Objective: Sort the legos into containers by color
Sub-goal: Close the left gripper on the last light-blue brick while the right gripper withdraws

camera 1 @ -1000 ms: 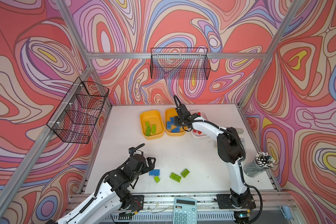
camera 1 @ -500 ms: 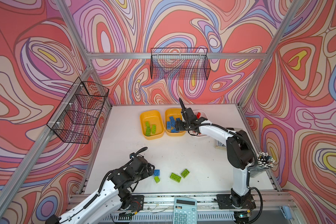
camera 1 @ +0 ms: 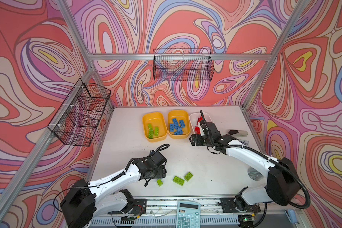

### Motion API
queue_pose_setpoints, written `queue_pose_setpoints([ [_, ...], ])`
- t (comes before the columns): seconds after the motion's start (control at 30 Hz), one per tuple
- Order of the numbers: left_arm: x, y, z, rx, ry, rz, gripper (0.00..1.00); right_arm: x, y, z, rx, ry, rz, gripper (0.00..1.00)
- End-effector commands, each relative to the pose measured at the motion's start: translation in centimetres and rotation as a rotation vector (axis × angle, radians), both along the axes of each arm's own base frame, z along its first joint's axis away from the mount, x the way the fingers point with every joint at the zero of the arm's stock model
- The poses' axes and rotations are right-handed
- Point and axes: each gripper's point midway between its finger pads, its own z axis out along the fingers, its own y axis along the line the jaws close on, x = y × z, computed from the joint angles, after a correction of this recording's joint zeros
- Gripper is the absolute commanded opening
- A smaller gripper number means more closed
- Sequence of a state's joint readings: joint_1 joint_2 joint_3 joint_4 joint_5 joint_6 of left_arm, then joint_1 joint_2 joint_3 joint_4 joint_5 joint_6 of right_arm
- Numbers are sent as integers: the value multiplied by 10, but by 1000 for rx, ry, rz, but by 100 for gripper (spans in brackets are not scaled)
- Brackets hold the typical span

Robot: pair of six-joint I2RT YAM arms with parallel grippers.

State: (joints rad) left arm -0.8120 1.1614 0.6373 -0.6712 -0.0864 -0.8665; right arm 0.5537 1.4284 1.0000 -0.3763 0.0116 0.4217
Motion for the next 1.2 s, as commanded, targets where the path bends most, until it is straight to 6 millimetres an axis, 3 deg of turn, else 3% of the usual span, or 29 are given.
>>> queue_pose_setpoints([
  [0.0, 3, -4, 2, 15, -1, -35, 85, -8, -9, 4, -3, -12, -22, 92],
  [0.23, 0, -8, -12, 33, 44, -43, 80, -16, -16, 12, 0, -35, -30, 92],
  [0.8, -9, 10, -40, 145, 105, -6, 59, -20, -24, 15, -21, -44, -44, 92],
  [1.17, -3, 12, -39, 182, 93, -6, 45, -22, -28, 24, -21, -62, -54, 92],
])
